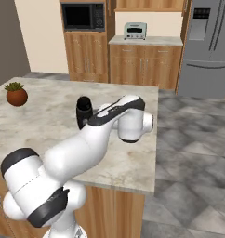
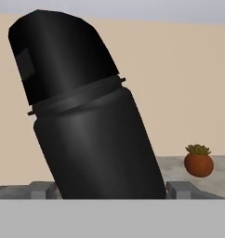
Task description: Pick the water bottle from the counter and place it in the open cabinet.
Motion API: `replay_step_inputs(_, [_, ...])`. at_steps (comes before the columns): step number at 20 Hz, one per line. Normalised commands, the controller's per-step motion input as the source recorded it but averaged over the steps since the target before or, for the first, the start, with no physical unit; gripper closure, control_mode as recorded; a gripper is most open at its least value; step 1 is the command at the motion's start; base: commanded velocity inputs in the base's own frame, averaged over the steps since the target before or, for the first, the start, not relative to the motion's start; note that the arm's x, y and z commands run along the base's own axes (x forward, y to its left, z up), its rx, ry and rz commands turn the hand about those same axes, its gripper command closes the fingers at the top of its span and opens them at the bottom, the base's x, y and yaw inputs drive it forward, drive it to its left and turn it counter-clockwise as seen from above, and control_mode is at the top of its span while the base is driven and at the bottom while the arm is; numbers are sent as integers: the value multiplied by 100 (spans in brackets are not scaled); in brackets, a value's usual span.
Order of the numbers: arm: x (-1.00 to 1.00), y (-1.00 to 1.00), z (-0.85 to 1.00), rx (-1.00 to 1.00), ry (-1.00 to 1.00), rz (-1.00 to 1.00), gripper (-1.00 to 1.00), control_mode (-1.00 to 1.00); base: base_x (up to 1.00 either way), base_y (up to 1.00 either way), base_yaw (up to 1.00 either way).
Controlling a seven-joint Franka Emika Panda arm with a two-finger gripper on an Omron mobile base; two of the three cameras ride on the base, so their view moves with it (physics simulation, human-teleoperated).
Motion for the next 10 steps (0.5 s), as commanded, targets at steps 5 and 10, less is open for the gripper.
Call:
replay_step_inputs(5, [-26,-23,26,-5,0,-13,100,-100,0,0,0])
replay_step_inputs(10, [-28,-19,23,-1,3,-15,100,-100,0,0,0])
